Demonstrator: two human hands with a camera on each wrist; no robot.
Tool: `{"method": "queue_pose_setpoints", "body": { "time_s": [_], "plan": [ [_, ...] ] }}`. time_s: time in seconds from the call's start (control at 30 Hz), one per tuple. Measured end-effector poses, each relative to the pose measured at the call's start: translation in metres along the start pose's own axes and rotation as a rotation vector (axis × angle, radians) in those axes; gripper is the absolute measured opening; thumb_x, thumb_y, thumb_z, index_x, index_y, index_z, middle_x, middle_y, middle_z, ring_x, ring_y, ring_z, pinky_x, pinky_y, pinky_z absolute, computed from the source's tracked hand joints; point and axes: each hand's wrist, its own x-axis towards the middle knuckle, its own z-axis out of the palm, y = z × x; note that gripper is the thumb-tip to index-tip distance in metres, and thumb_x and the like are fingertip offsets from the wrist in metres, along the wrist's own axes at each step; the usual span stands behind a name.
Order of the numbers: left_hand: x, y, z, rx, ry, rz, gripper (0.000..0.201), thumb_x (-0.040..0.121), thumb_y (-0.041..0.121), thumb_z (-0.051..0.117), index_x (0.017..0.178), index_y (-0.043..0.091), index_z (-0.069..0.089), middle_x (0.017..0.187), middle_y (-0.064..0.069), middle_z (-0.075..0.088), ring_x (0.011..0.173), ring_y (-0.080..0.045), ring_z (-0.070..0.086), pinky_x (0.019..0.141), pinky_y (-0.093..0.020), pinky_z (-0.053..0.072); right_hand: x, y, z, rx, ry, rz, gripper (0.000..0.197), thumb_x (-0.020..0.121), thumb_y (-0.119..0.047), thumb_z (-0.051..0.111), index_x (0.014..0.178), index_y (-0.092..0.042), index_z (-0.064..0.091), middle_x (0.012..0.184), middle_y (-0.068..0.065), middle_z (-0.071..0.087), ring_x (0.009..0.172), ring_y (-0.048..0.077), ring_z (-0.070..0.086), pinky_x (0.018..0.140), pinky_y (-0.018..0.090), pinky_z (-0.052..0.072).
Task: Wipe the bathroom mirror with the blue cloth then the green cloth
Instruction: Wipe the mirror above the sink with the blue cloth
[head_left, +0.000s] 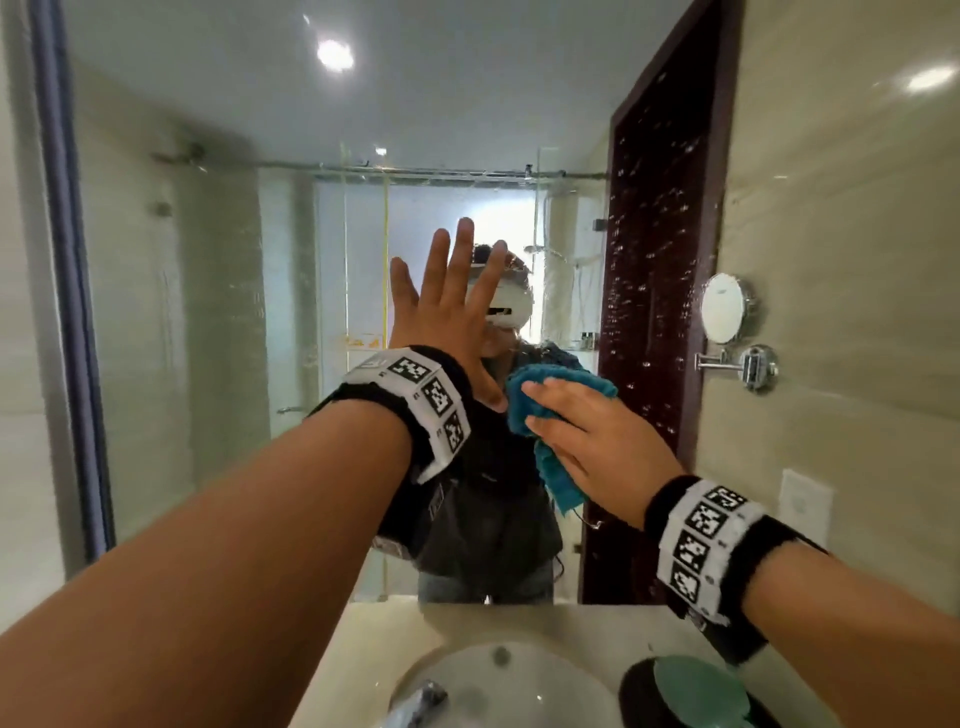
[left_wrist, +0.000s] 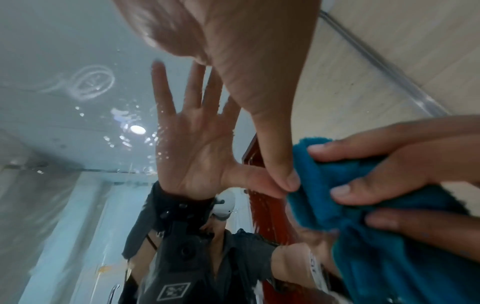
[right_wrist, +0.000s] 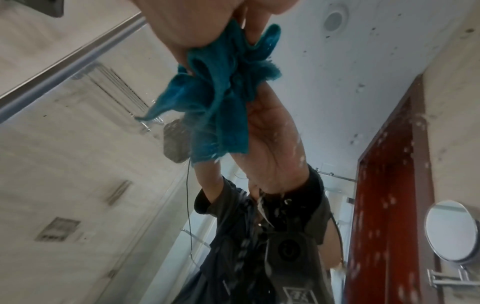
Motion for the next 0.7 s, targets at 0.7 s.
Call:
{"method": "queue_pose_setpoints", "body": {
  "time_s": [0.7],
  "plan": [
    [0.002,0.014,-0.007,-0.024,-0.126,-0.096,0.157,0.042,0.076,0.074,0.134,0.025,-0.042,0.142,-0.009,-0.047,0.134,-0.032,-0.037,0.107,-0.069,0.003,0.049,0.033,-0.043,-0.008,0.128,-0.013,0.041,0.082,-0.023,0.071,0.122,-0.018,0.061,0.134,0.004,0.053,0.115,0.024,0.055,0.098,0.041,0.046]
  ]
}}
